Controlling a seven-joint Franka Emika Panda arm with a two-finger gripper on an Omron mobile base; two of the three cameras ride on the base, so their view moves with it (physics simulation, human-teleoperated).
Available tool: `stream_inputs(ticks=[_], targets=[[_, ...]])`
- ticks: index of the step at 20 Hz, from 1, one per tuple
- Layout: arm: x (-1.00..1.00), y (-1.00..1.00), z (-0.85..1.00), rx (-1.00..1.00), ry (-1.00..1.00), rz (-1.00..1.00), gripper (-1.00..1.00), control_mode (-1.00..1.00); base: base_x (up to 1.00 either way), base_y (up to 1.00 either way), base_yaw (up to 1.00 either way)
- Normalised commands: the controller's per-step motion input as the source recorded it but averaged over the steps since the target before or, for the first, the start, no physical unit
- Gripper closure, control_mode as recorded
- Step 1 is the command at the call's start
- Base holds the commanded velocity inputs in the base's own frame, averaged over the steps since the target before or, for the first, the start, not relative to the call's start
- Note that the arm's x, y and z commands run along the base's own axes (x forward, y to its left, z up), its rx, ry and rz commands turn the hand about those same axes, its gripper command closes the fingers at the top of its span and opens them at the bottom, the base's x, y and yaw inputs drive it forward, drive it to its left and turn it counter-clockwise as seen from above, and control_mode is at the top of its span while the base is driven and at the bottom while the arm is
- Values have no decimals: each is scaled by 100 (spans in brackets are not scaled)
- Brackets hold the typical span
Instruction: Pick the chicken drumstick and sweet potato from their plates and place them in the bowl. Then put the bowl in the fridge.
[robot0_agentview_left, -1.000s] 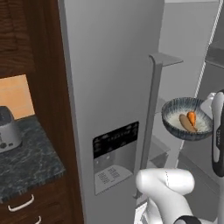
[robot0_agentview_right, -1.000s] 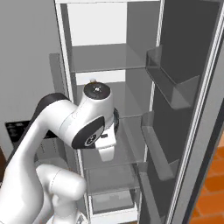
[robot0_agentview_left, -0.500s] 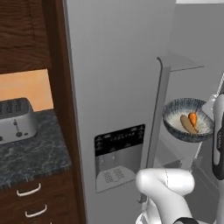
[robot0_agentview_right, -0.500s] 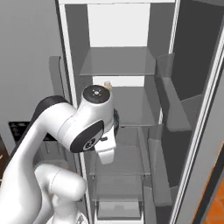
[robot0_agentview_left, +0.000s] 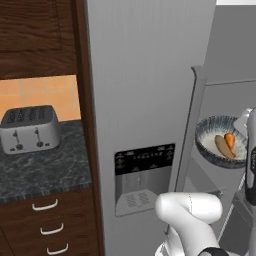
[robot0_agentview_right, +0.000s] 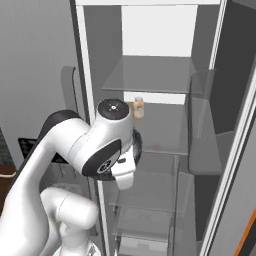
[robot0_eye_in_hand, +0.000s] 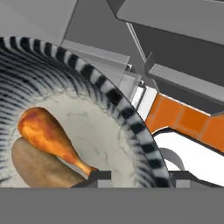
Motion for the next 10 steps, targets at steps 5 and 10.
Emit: stream_inputs(ticks=[5, 10], targets=[[-41, -54, 0, 14, -18, 9, 100, -100, 0, 0, 0], [-33, -22, 0, 9, -16, -1, 100, -100, 0, 0, 0]])
